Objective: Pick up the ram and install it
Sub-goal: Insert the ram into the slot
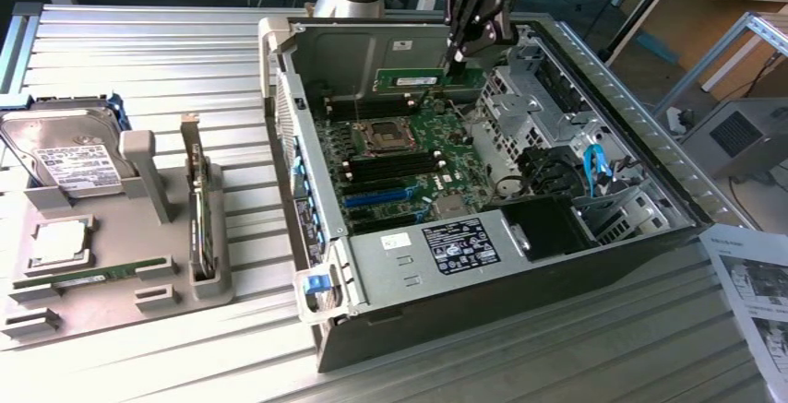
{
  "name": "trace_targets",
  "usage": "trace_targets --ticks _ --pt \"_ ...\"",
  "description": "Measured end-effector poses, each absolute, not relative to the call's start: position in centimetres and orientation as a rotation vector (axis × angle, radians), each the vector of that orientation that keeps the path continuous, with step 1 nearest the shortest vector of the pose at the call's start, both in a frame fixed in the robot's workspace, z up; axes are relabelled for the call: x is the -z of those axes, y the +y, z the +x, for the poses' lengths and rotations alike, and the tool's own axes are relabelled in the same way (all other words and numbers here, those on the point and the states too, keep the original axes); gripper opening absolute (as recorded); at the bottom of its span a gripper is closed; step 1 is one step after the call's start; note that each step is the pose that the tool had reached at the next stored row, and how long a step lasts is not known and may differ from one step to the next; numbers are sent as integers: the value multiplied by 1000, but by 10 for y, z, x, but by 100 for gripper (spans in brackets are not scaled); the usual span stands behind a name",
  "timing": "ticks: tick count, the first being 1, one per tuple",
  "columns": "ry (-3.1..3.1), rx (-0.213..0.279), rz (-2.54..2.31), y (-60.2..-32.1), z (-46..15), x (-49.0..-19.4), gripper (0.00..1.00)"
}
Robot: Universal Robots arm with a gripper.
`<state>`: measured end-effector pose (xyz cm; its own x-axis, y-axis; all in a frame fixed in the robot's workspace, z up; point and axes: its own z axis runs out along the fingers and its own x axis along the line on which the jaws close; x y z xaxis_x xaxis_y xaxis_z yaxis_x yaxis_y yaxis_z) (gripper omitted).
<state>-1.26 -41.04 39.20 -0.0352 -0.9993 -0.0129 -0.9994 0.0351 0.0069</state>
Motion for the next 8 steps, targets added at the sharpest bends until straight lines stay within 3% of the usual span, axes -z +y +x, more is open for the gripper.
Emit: trace_targets --ticks 8 --pt "2257 -21 -2179 -410 -13 -389 12"
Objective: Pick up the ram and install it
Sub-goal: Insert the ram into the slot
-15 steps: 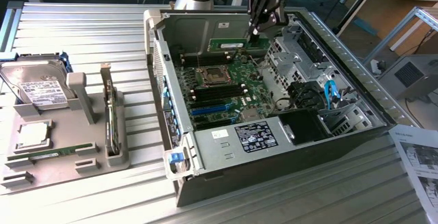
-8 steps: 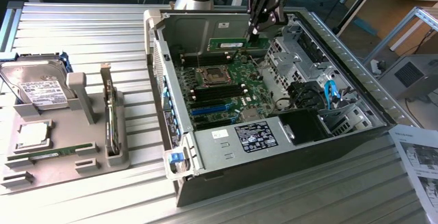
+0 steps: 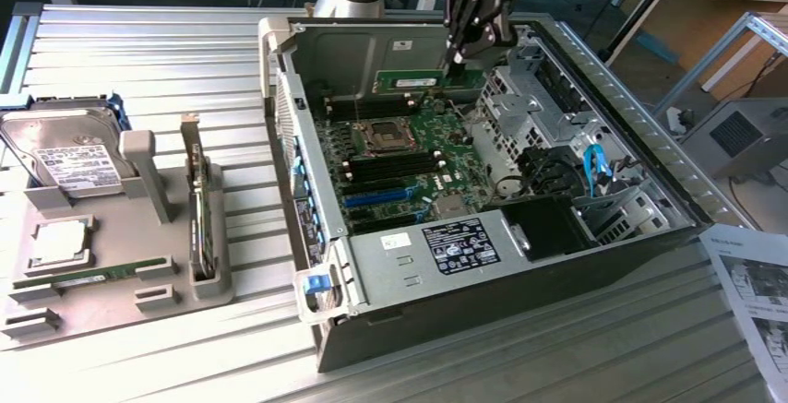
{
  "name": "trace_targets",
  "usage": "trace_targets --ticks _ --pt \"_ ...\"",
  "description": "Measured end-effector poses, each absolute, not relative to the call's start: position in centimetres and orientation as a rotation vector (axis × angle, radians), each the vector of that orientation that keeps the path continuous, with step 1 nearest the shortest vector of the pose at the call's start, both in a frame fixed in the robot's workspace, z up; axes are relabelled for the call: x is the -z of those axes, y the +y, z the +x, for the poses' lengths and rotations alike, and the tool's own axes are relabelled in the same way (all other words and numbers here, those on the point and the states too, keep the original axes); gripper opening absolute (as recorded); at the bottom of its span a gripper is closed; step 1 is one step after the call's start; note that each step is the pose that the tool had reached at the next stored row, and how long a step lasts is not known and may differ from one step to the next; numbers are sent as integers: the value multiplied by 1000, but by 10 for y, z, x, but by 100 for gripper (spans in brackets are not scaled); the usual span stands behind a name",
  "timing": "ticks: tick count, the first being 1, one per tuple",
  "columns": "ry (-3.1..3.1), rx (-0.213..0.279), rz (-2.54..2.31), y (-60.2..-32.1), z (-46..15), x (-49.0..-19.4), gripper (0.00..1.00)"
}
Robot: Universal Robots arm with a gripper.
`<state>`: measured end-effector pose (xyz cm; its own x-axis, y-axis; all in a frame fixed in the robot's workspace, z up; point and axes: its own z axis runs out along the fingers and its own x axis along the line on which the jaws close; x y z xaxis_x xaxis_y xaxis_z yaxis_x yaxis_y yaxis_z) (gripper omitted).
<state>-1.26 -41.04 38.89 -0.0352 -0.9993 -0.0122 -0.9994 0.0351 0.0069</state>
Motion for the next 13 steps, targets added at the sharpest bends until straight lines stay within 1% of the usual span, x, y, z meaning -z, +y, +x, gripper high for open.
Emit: trace_targets --ticks 13 --pt "2261 -12 -2183 -410 -13 -375 12"
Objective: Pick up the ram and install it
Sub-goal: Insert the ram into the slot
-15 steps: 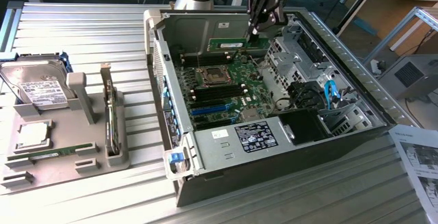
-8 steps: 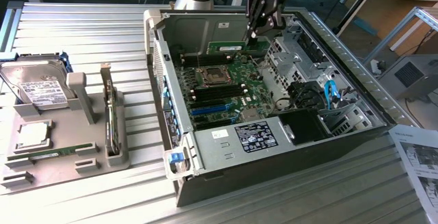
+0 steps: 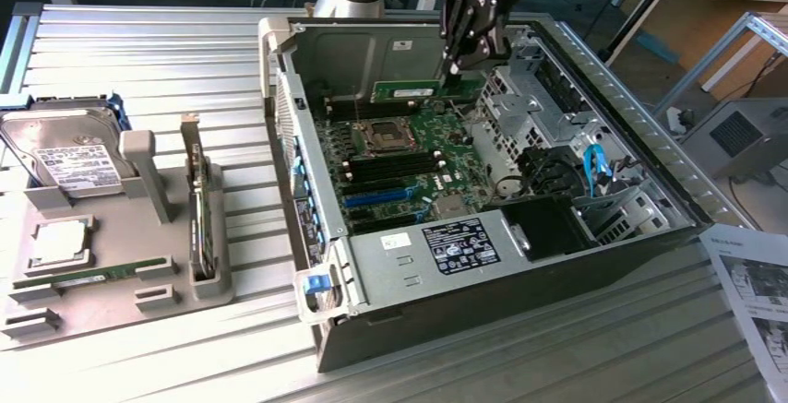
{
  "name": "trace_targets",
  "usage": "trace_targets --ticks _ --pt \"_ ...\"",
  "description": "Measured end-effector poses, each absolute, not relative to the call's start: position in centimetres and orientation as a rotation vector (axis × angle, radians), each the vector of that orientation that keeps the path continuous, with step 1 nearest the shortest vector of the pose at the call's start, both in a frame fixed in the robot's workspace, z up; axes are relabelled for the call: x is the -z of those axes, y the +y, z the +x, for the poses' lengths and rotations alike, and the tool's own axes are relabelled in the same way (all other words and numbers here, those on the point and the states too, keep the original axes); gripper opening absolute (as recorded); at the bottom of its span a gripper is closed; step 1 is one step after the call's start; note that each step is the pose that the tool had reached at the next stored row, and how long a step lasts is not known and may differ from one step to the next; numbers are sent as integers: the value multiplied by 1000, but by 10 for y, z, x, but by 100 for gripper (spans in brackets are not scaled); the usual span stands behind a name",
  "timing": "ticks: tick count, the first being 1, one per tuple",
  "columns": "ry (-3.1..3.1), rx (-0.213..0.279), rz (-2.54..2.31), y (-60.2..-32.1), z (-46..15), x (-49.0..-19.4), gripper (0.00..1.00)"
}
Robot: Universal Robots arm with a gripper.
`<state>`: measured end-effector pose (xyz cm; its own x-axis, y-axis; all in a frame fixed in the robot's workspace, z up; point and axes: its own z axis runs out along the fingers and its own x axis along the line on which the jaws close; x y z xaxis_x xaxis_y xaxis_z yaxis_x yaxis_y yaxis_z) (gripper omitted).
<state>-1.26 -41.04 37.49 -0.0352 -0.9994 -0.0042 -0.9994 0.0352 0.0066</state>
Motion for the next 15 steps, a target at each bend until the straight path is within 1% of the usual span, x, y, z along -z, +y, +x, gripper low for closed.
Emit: trace_targets --ticks 7,15 --pt "-2257 8 2179 -410 -13 -369 12" --pt "-2252 -4 2174 -410 -13 -354 12"
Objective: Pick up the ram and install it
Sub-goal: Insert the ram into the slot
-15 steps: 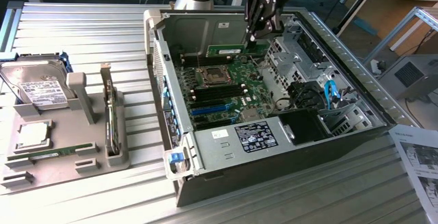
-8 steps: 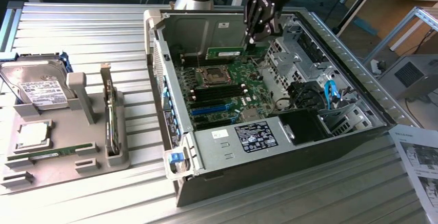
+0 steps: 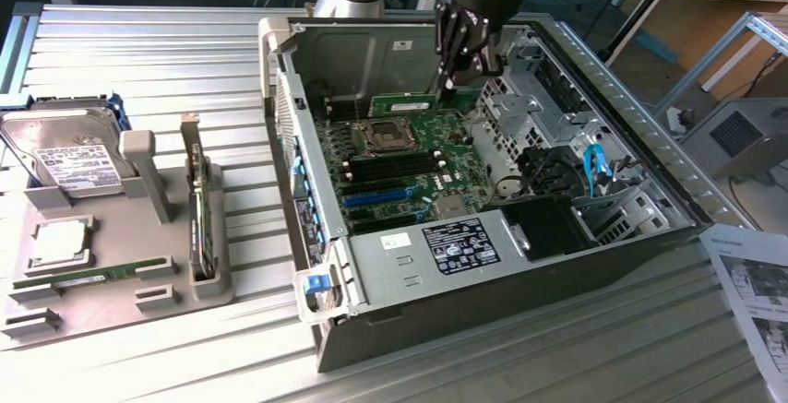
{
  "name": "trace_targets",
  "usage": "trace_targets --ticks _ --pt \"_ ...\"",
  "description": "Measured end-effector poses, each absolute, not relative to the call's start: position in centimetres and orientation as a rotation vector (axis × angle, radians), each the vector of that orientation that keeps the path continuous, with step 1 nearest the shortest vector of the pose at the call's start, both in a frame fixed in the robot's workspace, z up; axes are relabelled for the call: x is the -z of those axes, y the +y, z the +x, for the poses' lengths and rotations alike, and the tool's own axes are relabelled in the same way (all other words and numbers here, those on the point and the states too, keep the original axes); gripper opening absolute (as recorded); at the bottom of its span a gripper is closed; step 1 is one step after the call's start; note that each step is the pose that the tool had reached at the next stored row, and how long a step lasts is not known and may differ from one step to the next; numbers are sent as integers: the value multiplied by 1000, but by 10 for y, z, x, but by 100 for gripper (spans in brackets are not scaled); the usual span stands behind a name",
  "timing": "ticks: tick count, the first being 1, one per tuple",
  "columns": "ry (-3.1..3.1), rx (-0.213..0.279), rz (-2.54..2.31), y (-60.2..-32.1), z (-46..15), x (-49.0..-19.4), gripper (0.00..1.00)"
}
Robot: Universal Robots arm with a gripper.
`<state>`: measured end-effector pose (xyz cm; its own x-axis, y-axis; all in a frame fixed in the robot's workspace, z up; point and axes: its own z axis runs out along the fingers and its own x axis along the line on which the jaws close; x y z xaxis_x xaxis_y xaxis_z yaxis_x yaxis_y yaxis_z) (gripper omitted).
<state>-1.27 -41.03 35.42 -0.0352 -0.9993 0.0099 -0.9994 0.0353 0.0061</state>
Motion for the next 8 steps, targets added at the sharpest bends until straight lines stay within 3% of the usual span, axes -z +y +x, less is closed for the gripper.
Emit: trace_targets --ticks 8 --pt "-2252 -5 2174 -410 -13 -337 12"
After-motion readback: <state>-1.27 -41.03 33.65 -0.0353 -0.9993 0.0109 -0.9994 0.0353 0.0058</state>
